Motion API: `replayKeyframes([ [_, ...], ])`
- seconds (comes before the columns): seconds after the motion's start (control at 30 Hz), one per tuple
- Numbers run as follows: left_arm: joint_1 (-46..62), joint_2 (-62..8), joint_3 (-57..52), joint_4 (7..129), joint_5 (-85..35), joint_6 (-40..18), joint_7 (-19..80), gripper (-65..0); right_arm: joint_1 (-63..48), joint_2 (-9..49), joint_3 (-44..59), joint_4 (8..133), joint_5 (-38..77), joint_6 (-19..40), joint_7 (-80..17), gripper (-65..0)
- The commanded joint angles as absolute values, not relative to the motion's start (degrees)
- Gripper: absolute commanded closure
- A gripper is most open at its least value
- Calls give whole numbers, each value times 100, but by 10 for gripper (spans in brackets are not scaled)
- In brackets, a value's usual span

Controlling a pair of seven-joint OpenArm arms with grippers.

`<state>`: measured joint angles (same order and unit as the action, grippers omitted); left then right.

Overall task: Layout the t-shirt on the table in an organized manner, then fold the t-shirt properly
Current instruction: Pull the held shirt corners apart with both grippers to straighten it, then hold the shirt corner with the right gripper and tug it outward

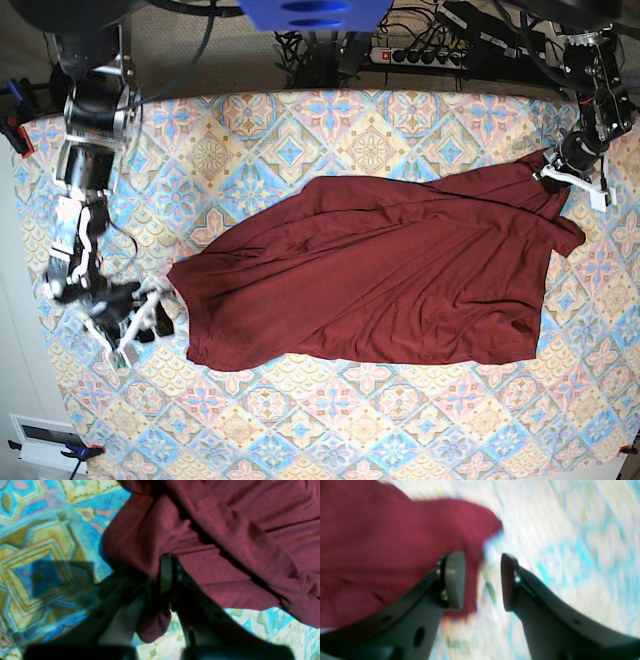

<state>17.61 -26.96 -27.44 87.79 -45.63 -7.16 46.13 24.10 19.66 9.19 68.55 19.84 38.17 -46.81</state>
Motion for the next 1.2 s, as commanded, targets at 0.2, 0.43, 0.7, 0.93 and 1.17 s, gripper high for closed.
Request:
replayKeyframes([
  [0.2,1719,-2826,-2800,8866,-4611,-734,4523,0,1780,1947,1323,7020,2114,3881,-4558,-227],
  [0.43,1719,-2826,-2800,8866,-4611,-734,4523,0,1745,1745,1719,6818,2826,3881,-4602,-277],
  [0.7,1719,-2826,-2809,8866,-4611,-743,4523,0,1754,1727,1736,6018,3143,3881,-4409,-301],
  [0.93,1719,-2826,-2800,8866,-4611,-743,4523,0,1754,1525,1727,6000,3134,3881,-4356,-301],
  [1.17,1710,-2826,-2800,8866,-4611,-743,4523,0,2123,1385,1719,5974,3125,3881,-4347,-301],
])
